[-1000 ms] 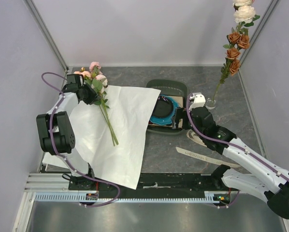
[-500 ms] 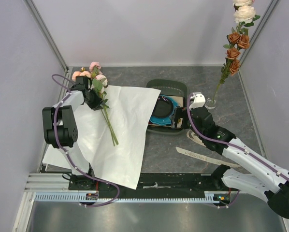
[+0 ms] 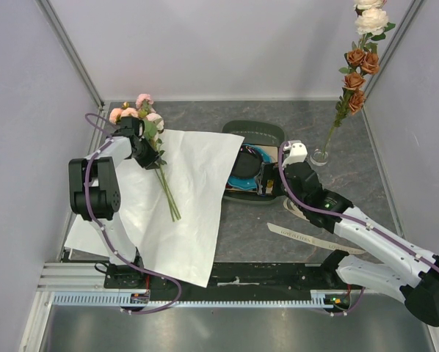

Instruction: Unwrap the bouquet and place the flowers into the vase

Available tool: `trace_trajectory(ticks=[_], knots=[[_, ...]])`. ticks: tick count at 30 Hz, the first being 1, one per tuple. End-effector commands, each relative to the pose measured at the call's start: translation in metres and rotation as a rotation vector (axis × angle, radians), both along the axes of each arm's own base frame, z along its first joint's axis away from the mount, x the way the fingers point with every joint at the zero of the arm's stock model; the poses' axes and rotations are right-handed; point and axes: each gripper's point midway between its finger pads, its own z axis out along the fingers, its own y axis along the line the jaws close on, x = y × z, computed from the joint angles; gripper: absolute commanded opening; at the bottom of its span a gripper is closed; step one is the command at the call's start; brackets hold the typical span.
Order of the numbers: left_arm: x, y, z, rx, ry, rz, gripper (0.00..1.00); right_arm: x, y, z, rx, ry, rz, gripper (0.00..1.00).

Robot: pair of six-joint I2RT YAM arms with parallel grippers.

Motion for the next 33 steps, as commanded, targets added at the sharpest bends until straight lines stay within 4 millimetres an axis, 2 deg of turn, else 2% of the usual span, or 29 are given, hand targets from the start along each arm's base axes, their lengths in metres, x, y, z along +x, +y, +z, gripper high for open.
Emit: trace_trajectory(ticks=[1, 4, 14, 15, 17, 19, 22, 23, 25, 26, 29, 30, 33], knots=[[0.012, -0.001, 0.004, 0.007, -0.019, 0.003, 0.29, 0.006, 0.008, 0.014, 0.044, -0.039, -0.005, 0.98], [0.012, 0.000, 0.005, 0.012, -0.021, 0.001, 0.24, 0.005, 0.008, 0.014, 0.043, -0.038, -0.007, 0.98], [0.014, -0.003, 0.001, -0.001, -0.015, -0.015, 0.21, 0.005, 0.010, 0.014, 0.050, -0.040, -0.011, 0.98], [0.014, -0.004, 0.002, -0.005, -0.017, -0.019, 0.19, 0.005, 0.010, 0.015, 0.051, -0.039, -0.008, 0.98], [0.015, -0.005, 0.005, -0.012, -0.025, -0.025, 0.05, 0.005, 0.012, 0.015, 0.053, -0.040, -0.004, 0.98], [0.017, -0.006, 0.015, -0.011, -0.053, -0.032, 0.02, 0.006, 0.012, 0.016, 0.048, -0.040, -0.002, 0.98], [0.021, -0.004, 0.044, 0.010, -0.152, -0.046, 0.02, 0.007, 0.011, 0.019, 0.046, -0.047, -0.011, 0.98], [0.020, -0.004, 0.063, 0.015, -0.203, -0.049, 0.02, 0.008, 0.012, 0.020, 0.050, -0.050, -0.011, 0.98], [0.023, -0.004, 0.085, 0.019, -0.280, -0.058, 0.02, 0.007, 0.015, 0.019, 0.056, -0.039, 0.000, 0.98], [0.019, -0.006, 0.102, 0.017, -0.331, -0.065, 0.02, 0.007, 0.017, 0.019, 0.055, -0.037, 0.010, 0.98], [0.017, -0.023, 0.134, -0.031, -0.478, -0.138, 0.02, 0.010, 0.017, 0.019, 0.033, -0.032, 0.002, 0.98], [0.013, -0.034, 0.158, -0.065, -0.559, -0.185, 0.02, 0.012, 0.017, 0.020, 0.033, -0.034, -0.002, 0.98], [0.005, -0.060, 0.194, -0.130, -0.710, -0.310, 0.02, 0.015, 0.024, 0.021, 0.038, -0.025, 0.012, 0.98]])
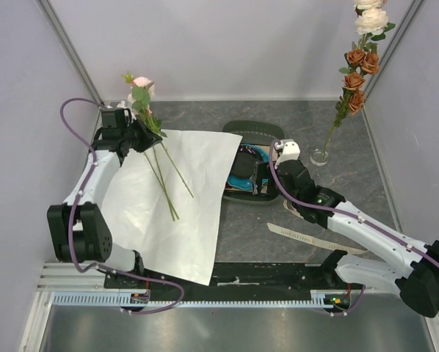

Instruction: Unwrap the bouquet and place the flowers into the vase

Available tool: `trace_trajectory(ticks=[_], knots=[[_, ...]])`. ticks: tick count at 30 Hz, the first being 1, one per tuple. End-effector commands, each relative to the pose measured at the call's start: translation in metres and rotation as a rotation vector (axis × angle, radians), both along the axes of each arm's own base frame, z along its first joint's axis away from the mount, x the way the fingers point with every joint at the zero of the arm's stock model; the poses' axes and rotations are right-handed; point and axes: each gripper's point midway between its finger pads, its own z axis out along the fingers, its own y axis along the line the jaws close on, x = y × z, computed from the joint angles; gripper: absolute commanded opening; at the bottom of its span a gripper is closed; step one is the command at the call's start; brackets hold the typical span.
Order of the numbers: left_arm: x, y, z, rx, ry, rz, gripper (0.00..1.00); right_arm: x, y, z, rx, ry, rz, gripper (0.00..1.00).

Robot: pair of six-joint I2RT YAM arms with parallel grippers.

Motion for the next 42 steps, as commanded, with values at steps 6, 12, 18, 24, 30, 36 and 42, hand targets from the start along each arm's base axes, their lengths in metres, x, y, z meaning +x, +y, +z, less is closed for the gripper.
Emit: trace_trajectory(ticks=[6, 12, 18, 24, 30, 36, 42], knots=[[-0.037, -0.122, 0.120, -0.219, -0.527, -0.610, 0.02, 0.018, 0.041, 0.078, 0.108, -0.098, 0.109, 0.98], [-0.106, -0.207, 0.143, -0.333, -0.583, -0.972, 0.02, 0.016, 0.075, 0.156, 0.298, -0.130, 0.273, 0.98], [-0.141, -0.234, 0.154, -0.339, -0.622, -1.092, 0.02, 0.005, 0.098, 0.185, 0.385, -0.113, 0.448, 0.97], [-0.154, -0.243, 0.157, -0.358, -0.613, -1.136, 0.02, 0.010, 0.095, 0.182, 0.406, -0.118, 0.400, 0.80], [-0.163, -0.249, 0.157, -0.355, -0.617, -1.169, 0.02, 0.023, 0.088, 0.164, 0.373, -0.108, 0.323, 0.65], [-0.166, -0.253, 0.155, -0.375, -0.596, -1.194, 0.02, 0.026, 0.086, 0.158, 0.370, -0.107, 0.302, 0.33], [-0.166, -0.251, 0.158, -0.356, -0.615, -1.177, 0.47, 0.029, 0.058, 0.167, 0.308, -0.191, 0.202, 0.00]])
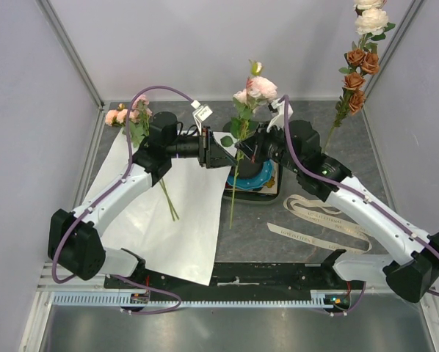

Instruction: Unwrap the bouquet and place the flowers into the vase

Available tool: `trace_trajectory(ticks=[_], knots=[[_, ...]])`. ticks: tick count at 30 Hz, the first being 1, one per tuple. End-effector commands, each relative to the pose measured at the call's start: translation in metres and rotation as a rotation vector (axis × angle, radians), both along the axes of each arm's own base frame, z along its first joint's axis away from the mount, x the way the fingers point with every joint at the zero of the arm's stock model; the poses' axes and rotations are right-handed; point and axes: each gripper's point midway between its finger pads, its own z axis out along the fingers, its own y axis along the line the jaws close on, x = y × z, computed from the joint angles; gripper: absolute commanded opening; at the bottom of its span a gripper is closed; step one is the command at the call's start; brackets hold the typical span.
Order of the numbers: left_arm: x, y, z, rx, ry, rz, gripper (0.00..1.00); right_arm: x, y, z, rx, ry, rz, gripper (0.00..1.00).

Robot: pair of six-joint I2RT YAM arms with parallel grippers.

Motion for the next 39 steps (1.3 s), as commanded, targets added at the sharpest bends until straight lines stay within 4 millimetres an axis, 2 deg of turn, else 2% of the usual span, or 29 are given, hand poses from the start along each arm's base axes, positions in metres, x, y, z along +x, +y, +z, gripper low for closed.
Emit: trace_trajectory(ticks=[1, 2, 3, 4, 5, 6, 7, 9, 11, 13, 14, 16, 17, 18, 20, 22, 23, 24, 26, 32, 39], knots=[[-0.006, 0.002, 0.032, -0.037, -0.128, -0.020, 0.54, 0.014, -0.041, 0.022, -0.053, -0.123, -0.187, 0.00], [-0.003, 0.004, 0.032, -0.028, -0.150, 0.008, 0.58, 0.013, -0.056, 0.027, -0.087, -0.144, -0.237, 0.00], [-0.001, 0.005, 0.033, -0.023, -0.158, 0.022, 0.61, 0.015, -0.070, 0.042, -0.122, -0.192, -0.287, 0.00], [0.000, 0.007, 0.031, -0.010, -0.153, 0.036, 0.61, 0.022, -0.094, 0.051, -0.168, -0.225, -0.403, 0.00], [0.004, 0.008, 0.030, -0.001, -0.166, 0.060, 0.62, 0.019, -0.110, 0.062, -0.199, -0.253, -0.453, 0.00], [0.005, 0.010, 0.032, 0.002, -0.171, 0.073, 0.63, 0.017, -0.124, 0.084, -0.208, -0.300, -0.507, 0.00], [0.006, 0.011, 0.031, 0.006, -0.171, 0.083, 0.63, 0.017, -0.141, 0.095, -0.284, -0.354, -0.557, 0.00], [0.009, 0.012, 0.032, 0.008, -0.174, 0.097, 0.64, 0.014, -0.176, 0.128, -0.327, -0.426, -0.713, 0.00], [0.011, 0.012, 0.030, 0.012, -0.169, 0.103, 0.63, 0.014, -0.203, 0.151, -0.431, -0.501, -0.836, 0.00], [0.012, 0.012, 0.027, 0.017, -0.164, 0.107, 0.64, 0.015, -0.217, 0.167, -0.535, -0.566, -0.900, 0.00], [0.013, 0.012, 0.026, 0.019, -0.160, 0.111, 0.64, 0.019, -0.222, 0.182, -0.503, -0.608, -0.967, 0.00], [0.015, 0.011, 0.024, 0.021, -0.150, 0.107, 0.64, 0.027, -0.222, 0.189, -0.537, -0.659, -0.991, 0.00], [0.015, 0.011, 0.023, 0.022, -0.146, 0.107, 0.64, 0.037, -0.215, 0.191, -0.574, -0.679, -0.984, 0.00], [0.016, 0.011, 0.022, 0.023, -0.145, 0.108, 0.64, 0.040, -0.210, 0.203, -0.565, -0.711, -0.972, 0.00], [0.017, 0.011, 0.021, 0.027, -0.147, 0.112, 0.64, 0.055, -0.198, 0.206, -0.618, -0.754, -0.955, 0.00], [0.019, 0.012, 0.019, 0.030, -0.151, 0.117, 0.64, 0.064, -0.195, 0.214, -0.643, -0.779, -0.965, 0.00], [0.020, 0.012, 0.019, 0.034, -0.163, 0.120, 0.64, 0.078, -0.187, 0.205, -0.718, -0.769, -0.949, 0.00], [0.020, 0.013, 0.011, 0.056, -0.141, 0.123, 0.64, 0.082, -0.191, 0.212, -0.729, -0.764, -0.972, 0.00], [0.024, 0.013, 0.007, 0.070, -0.142, 0.136, 0.64, 0.100, -0.183, 0.201, -0.785, -0.752, -0.958, 0.00], [0.023, 0.010, 0.004, 0.067, -0.119, 0.115, 0.64, 0.121, -0.188, 0.190, -0.817, -0.738, -0.979, 0.00], [0.024, 0.013, 0.004, 0.071, -0.137, 0.140, 0.68, 0.140, -0.208, 0.188, -0.806, -0.728, -1.026, 0.00]])
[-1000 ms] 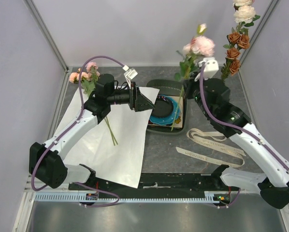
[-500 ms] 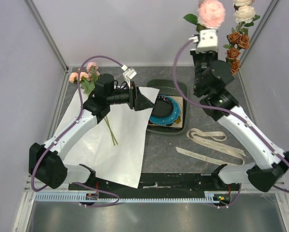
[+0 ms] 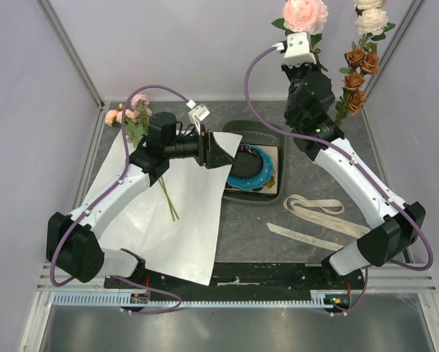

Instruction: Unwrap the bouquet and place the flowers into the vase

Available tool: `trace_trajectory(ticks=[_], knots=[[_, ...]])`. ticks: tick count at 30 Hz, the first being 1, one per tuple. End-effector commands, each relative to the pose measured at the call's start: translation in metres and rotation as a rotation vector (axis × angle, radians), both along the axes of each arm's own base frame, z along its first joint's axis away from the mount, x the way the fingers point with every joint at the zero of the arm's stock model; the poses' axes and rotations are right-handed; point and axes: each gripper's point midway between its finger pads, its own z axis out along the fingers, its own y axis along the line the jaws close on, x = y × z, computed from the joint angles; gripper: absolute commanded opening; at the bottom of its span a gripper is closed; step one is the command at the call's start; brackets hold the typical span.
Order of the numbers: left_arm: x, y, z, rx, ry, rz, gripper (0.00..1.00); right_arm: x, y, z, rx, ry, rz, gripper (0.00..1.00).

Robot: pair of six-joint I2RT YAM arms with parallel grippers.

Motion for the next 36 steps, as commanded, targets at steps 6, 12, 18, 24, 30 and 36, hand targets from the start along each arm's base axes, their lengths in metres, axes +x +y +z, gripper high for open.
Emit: trace_trajectory(ticks=[6, 12, 18, 24, 30, 36], knots=[[0.007, 0.000, 0.014, -0.005, -0.065, 0.003, 0.70, 0.012, -0.026, 0.032, 0.060, -0.118, -0.024, 0.00], [0.010, 0.001, 0.009, 0.006, -0.067, 0.016, 0.70, 0.027, -0.025, 0.027, 0.066, -0.105, -0.018, 0.00], [0.011, 0.000, 0.007, 0.003, -0.053, 0.005, 0.70, 0.037, -0.025, 0.008, 0.055, -0.073, -0.031, 0.00], [0.016, 0.005, 0.008, -0.018, -0.039, 0.012, 0.70, 0.038, -0.025, 0.004, 0.049, -0.064, -0.035, 0.00], [0.016, 0.005, 0.005, -0.019, -0.022, 0.009, 0.70, 0.036, -0.034, -0.002, 0.073, -0.064, -0.064, 0.00], [0.015, 0.004, 0.003, -0.024, 0.005, -0.002, 0.70, 0.033, -0.048, -0.018, 0.134, -0.071, -0.086, 0.00]])
